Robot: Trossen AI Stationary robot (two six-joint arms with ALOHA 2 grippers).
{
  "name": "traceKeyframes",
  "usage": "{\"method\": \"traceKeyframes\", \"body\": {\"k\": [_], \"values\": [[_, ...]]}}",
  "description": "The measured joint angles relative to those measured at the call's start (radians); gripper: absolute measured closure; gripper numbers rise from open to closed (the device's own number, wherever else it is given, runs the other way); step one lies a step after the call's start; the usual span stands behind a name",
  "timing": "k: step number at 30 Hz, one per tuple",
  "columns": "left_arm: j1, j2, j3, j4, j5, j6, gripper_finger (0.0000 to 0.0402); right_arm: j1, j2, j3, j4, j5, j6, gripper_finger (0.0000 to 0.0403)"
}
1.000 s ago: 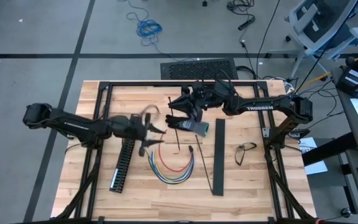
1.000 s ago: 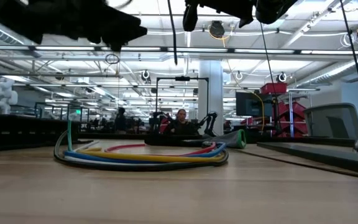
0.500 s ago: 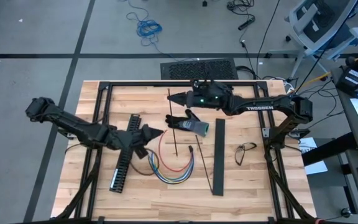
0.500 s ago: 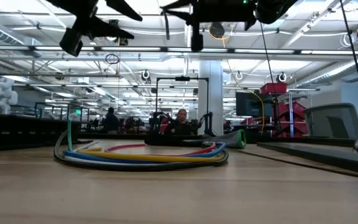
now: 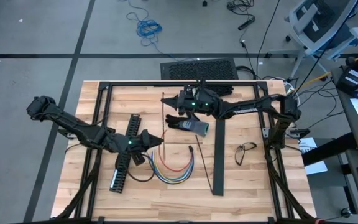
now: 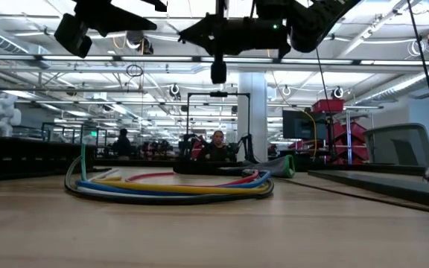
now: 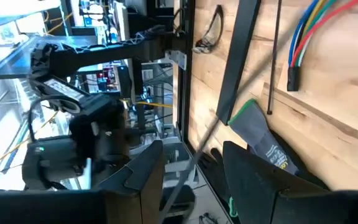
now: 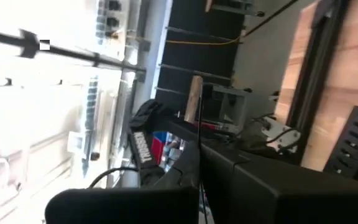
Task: Ziptie cables
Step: Prepare the black zip tie
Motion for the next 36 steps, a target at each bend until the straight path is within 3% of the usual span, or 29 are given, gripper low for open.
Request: {"method": "traceKeyframes", "body": {"k": [13,22,36], "values": [[0.001,0.0,0.0,0.0,0.14,-0.006,0.024,0.036,0.008,0.0,0.036,0.094,0.027,0.0403],[0.001,0.0,-0.001,0.037,0.194,-0.392,0.0245,0.034,0.008,0.0,0.044,0.095,-0.015,0.0403],[-0.012,0.001,-0.001,0.044,0.234,-0.498,0.0305,0.026,0.008,0.0,0.066,0.092,-0.046,0.0403]]}}
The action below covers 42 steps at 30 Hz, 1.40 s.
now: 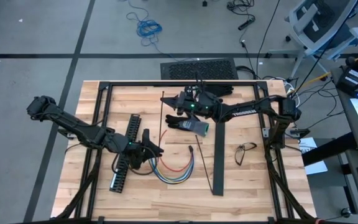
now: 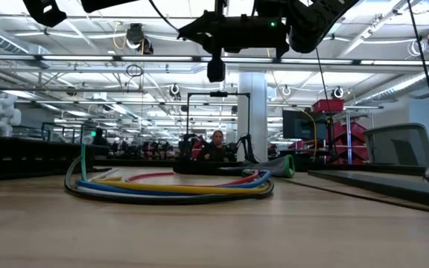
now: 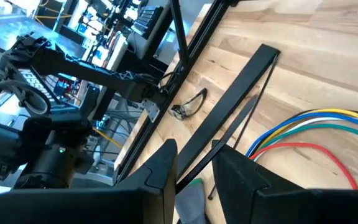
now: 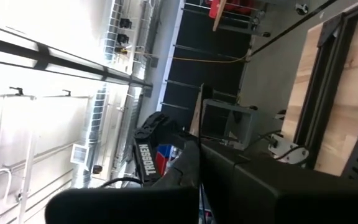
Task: Ziptie cables
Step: Prepare the black zip tie
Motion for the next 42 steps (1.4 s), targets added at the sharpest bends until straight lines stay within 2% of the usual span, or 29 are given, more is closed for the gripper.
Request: {"method": "traceKeyframes", "body": {"k": [25,28,32,36,38,42], "values": [[0.007,0.0,0.0,-0.005,-0.016,0.055,0.0307,-0.005,0.0,0.0,0.024,-0.029,0.014,0.0403],[0.007,0.0,0.0,-0.025,-0.017,0.055,0.0325,-0.005,0.0,0.0,0.026,-0.029,0.02,0.0403],[0.007,0.0,-0.001,-0.027,-0.018,0.054,0.0385,-0.005,0.0,0.0,0.03,-0.03,0.021,0.0403],[0.008,0.0,-0.001,-0.025,-0.018,0.05,0.0393,-0.005,0.0,0.0,0.031,-0.033,0.007,0.0403],[0.008,0.0,-0.001,-0.024,-0.018,0.003,0.0397,-0.008,0.0,0.0,0.031,-0.064,-0.04,0.0403],[0.023,0.0,-0.001,-0.015,-0.017,-0.21,0.0398,-0.012,0.0,0.0,0.031,-0.146,-0.228,0.0403]]}}
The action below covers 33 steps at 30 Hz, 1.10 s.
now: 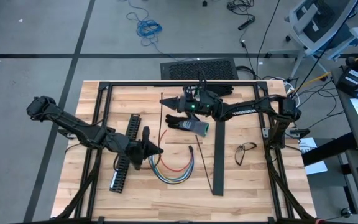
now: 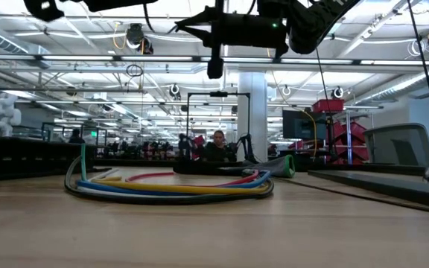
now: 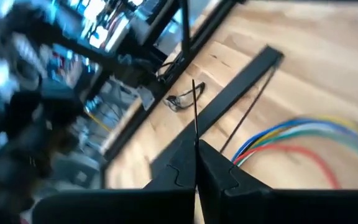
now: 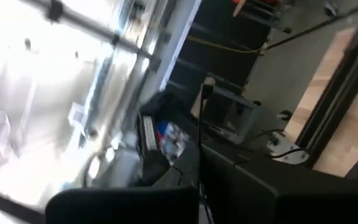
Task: Ziptie cables
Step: Prepare the black zip tie
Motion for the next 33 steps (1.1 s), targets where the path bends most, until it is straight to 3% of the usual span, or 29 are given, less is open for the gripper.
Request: {"method": "traceKeyframes", "body": {"k": [4,10,16,20,25,29,33], "values": [[0.039,-0.009,0.0,0.009,0.042,-0.295,0.0399,-0.002,0.0,0.0,0.0,-0.082,-0.238,0.0403],[0.11,-0.01,0.0,0.075,0.073,-0.865,0.04,-0.002,0.0,0.0,-0.001,-0.181,-0.53,0.0403],[0.145,-0.01,-0.021,0.08,0.037,-1.166,0.0401,-0.003,-0.013,0.0,-0.017,-0.198,-0.756,0.0403],[0.147,-0.041,-0.053,0.099,-0.07,-1.305,0.0401,-0.008,-0.044,0.0,-0.09,-0.199,-0.884,0.0403],[0.159,-0.077,-0.112,0.297,-0.211,-1.342,0.0401,-0.036,-0.096,0.0,-0.219,-0.188,-0.993,0.0403],[0.201,-0.071,-0.124,0.365,-0.214,-1.429,0.0401,-0.053,-0.102,0.0,-0.195,-0.185,-1.028,0.0403],[0.241,-0.066,-0.124,0.363,-0.142,-1.513,0.0401,-0.055,-0.103,0.0,-0.284,-0.197,-1.22,0.0403]]}}
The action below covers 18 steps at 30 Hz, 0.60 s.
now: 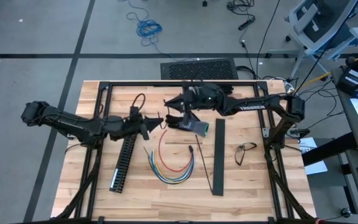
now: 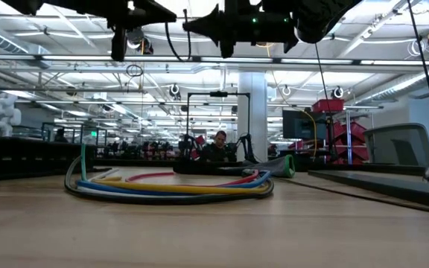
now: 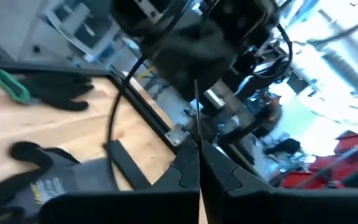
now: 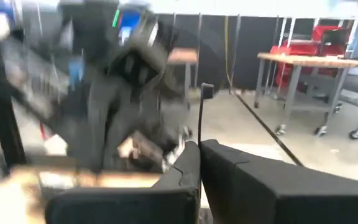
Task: Ziptie cables
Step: Prepare the black zip tie
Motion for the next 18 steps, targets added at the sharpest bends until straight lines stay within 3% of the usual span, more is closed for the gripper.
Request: {"method": "traceKeyframes", "body": {"k": [4,11,18], "values": [[0.039,0.0,0.0,0.022,0.123,-0.071,0.0402,0.001,0.001,-0.001,-0.016,0.031,0.017,0.0403],[0.127,0.001,0.001,0.089,0.344,-0.22,0.0402,0.003,0.0,0.0,0.009,0.082,-0.12,0.0403],[0.222,0.0,0.001,0.113,0.491,-0.323,0.0402,0.044,0.001,0.0,0.013,0.079,-0.134,0.0403]]}}
